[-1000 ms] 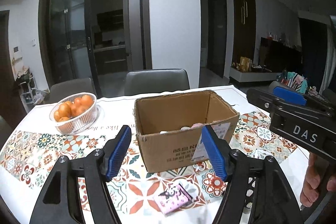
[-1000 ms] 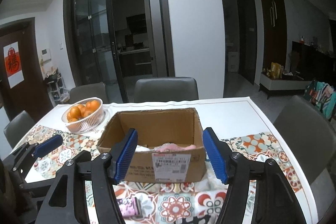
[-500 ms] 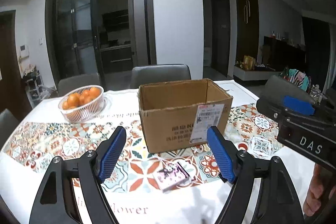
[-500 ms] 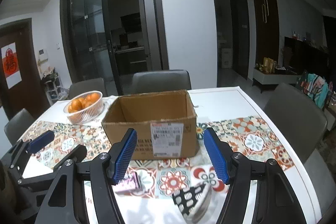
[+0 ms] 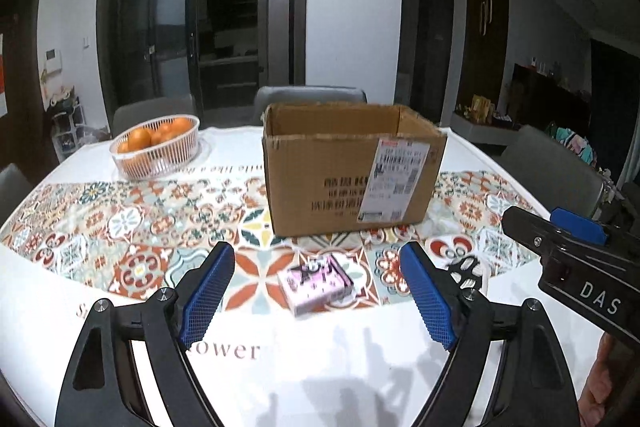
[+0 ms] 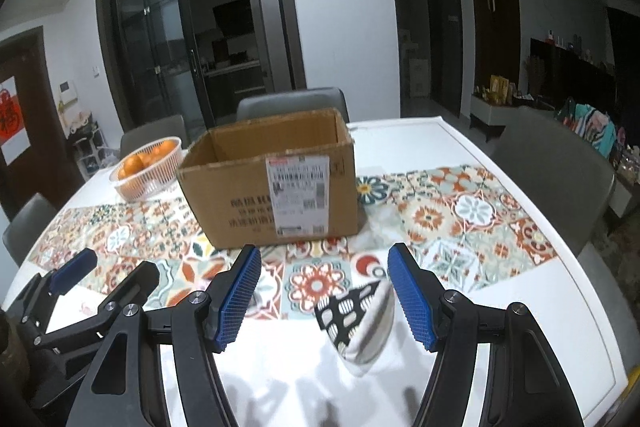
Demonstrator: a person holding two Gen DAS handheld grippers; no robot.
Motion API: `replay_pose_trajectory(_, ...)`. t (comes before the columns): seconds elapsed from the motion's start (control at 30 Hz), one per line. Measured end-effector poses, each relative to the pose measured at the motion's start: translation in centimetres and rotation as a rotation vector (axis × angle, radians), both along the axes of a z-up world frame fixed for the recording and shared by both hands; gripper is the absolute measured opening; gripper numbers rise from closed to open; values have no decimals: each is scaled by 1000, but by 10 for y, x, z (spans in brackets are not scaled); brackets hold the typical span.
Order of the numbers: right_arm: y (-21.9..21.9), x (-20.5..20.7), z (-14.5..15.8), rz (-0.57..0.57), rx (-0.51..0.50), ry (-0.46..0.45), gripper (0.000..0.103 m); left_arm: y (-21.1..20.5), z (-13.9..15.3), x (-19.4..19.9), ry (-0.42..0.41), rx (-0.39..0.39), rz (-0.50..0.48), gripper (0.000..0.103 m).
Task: Organize soft objects
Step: 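Withdraw both tools toward the pink tissue pack and patterned slipper, then grasp the black-and-white slipper with the right tool while the left tool grasps the pink tissue pack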
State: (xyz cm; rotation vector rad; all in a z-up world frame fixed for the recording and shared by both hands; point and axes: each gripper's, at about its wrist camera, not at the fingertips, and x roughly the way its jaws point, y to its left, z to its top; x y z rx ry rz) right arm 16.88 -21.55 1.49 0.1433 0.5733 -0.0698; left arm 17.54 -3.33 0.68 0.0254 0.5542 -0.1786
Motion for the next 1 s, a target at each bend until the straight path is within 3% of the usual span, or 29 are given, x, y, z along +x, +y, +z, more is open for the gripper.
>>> replay_pose_trajectory(0.4,-5,-12,-35,-51,12,52,67,-8,-31,-1,14,26,10,91)
replay_pose_trajectory(1.0,-2,1,-81,-76,-15,137,67,-16,-70,31,101,52,52,94)
